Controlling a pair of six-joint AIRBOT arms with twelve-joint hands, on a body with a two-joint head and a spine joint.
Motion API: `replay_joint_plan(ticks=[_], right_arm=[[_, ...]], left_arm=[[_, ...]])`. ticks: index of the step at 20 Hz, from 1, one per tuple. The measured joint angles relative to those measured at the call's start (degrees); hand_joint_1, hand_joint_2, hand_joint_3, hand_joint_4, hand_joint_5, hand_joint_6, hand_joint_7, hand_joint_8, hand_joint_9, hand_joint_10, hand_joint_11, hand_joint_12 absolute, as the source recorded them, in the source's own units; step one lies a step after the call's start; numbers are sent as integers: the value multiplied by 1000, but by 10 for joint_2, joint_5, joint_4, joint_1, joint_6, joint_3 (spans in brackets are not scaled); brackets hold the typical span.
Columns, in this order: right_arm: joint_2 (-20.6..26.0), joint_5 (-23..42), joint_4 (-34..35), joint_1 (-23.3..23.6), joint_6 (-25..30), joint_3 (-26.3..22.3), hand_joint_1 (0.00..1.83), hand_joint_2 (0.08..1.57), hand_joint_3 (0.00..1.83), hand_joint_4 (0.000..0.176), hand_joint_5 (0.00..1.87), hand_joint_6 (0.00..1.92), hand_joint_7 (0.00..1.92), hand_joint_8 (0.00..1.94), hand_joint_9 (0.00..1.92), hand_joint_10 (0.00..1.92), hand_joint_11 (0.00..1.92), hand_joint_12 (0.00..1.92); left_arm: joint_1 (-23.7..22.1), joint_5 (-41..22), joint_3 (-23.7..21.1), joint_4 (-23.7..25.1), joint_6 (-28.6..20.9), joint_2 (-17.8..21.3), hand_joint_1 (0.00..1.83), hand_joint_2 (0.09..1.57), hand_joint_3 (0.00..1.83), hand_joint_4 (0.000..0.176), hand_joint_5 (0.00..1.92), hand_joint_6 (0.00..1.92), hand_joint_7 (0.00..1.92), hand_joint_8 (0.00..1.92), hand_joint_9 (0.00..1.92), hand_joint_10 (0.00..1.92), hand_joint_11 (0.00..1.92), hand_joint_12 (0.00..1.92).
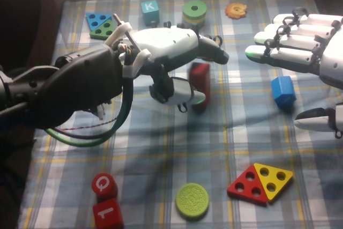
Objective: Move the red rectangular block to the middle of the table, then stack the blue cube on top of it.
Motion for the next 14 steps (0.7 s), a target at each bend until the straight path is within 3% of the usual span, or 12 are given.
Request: replay_joint_plan(ticks=[1,2,3,4,5,6,7,11,12,13,14], right_arm=[[0,0,0,0,0,0,475,1179,3,19,0,0,0,0,0,0,0,0],[0,0,0,0,0,0,488,1176,1,19,0,0,0,0,0,0,0,0],[0,0,0,0,0,0,512,1168,0,12,0,0,0,0,0,0,0,0],[0,0,0,0,0,0,514,1164,0,5,0,0,0,0,0,0,0,0],[0,0,0,0,0,0,514,1164,0,5,0,0,0,0,0,0,0,0],[0,0,0,0,0,0,516,1164,0,3,0,0,0,0,0,0,0,0],[0,0,0,0,0,0,529,1152,0,5,0,0,0,0,0,0,0,0],[-1,0,4,0,0,0,549,1120,0,8,0,0,0,0,0,0,0,0],[-1,0,4,-1,0,0,567,1111,0,10,0,0,0,0,8,3,0,0],[-1,-1,7,-3,0,0,602,1105,0,2,0,0,5,2,47,20,26,12],[-1,0,9,-3,0,0,628,1110,0,0,0,0,13,5,64,27,43,24]], left_arm=[[3,1,-2,0,0,0,1045,1215,0,0,416,50,406,10,115,598,0,1441],[6,-1,-9,-1,0,5,1053,1172,0,27,380,23,333,1,43,571,0,1378],[9,-6,-23,3,0,15,969,1140,0,100,172,4,43,0,1,51,0,323],[10,-14,-35,7,0,24,893,1113,0,136,61,4,8,0,0,9,0,64],[12,-23,-44,13,-2,33,893,1113,0,136,61,4,8,0,0,9,0,64],[14,-37,-55,23,-9,43,848,1092,0,168,11,0,1,0,0,1,0,12],[15,-54,-68,38,-23,57,791,1046,0,176,0,0,0,0,0,0,0,0],[40,-129,-117,90,-100,107,832,956,0,176,0,0,0,0,0,0,0,0],[51,-149,-131,108,-131,123,651,1024,18,142,0,0,0,0,0,0,0,0],[64,-177,-144,128,-171,147,239,1287,53,93,0,0,0,0,0,0,0,0],[70,-192,-151,132,-194,161,177,1389,40,86,0,0,0,0,0,0,0,0]])
